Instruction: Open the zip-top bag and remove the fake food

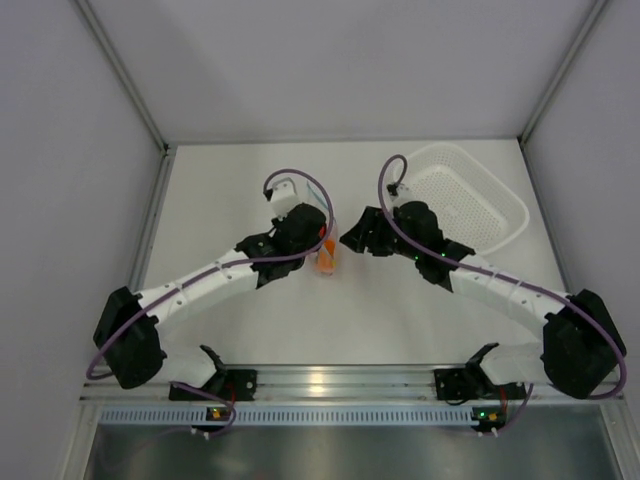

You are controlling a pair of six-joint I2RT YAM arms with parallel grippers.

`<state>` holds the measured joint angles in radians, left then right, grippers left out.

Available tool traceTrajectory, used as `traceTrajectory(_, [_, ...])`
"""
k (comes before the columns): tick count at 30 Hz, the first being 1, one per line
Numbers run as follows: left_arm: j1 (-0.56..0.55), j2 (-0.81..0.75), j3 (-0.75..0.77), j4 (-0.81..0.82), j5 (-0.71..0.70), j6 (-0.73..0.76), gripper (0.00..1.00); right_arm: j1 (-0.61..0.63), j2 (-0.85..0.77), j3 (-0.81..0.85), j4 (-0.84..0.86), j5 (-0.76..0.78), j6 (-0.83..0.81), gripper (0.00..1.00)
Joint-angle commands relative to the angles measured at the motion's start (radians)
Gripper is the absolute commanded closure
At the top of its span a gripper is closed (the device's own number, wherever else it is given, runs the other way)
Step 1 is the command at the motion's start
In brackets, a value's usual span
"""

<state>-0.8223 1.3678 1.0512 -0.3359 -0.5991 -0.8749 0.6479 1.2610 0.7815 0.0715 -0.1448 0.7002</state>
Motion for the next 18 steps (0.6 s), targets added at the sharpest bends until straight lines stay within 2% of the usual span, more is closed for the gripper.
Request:
traceTrajectory(1, [-0.034, 0.005, 0.003, 0.107, -0.087, -0.064, 1.0, 0.032, 0.038, 0.073, 0.001, 0.047, 0.013, 0.34])
traceTrajectory(8, [-0.052, 0.082, 0.073, 0.113, -0.054, -0.007, 1.0, 0.042, -0.009, 0.074, -0.021, 0.131, -0.019, 0.34])
traceTrajectory(18, [-0.052, 0.131, 0.127, 0.123, 0.018, 0.028, 1.0, 0.044, 0.124, 0.228, -0.177, 0.212, -0.157, 0.35])
